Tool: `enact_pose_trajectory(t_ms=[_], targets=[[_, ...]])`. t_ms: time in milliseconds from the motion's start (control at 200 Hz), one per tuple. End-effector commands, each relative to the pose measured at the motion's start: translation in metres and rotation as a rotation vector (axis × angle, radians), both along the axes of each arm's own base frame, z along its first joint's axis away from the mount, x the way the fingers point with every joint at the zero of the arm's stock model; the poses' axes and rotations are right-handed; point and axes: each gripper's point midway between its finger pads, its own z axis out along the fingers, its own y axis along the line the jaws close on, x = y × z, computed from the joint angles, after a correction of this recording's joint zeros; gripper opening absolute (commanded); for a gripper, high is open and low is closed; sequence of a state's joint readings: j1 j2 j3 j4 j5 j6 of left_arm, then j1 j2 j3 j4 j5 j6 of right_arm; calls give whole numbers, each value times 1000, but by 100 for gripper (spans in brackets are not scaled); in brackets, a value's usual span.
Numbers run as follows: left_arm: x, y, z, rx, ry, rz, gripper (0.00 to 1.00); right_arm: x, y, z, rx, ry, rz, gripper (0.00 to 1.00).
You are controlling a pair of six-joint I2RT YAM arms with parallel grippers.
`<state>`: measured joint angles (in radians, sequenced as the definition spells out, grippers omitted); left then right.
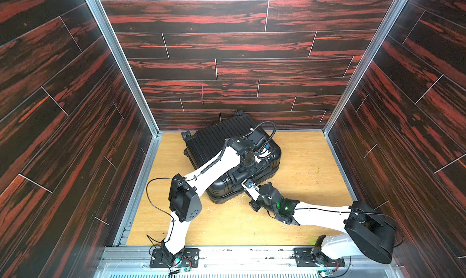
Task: Close the suitcase zippers
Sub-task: Zip the zipper on the suitcase.
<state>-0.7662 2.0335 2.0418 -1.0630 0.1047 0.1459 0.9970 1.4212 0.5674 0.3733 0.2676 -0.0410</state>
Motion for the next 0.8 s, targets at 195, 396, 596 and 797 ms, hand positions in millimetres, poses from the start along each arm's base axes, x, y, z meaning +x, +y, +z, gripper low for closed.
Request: enact_pose_trajectory(t_ms=[195,396,596,797], targets=[[35,-5,23,-131,-200,40,27,-20,-2,9,150,113,5,0],[11,13,9,-67,-142,-1,36,-5,-24,3,137,132,-89,0],[0,20,4,-35,-98,-26,39,-1,-25,0,134,160,-120,0],[-14,26,13,-12,-42,-57,40,9,-38,-2,120,154,-224,0]])
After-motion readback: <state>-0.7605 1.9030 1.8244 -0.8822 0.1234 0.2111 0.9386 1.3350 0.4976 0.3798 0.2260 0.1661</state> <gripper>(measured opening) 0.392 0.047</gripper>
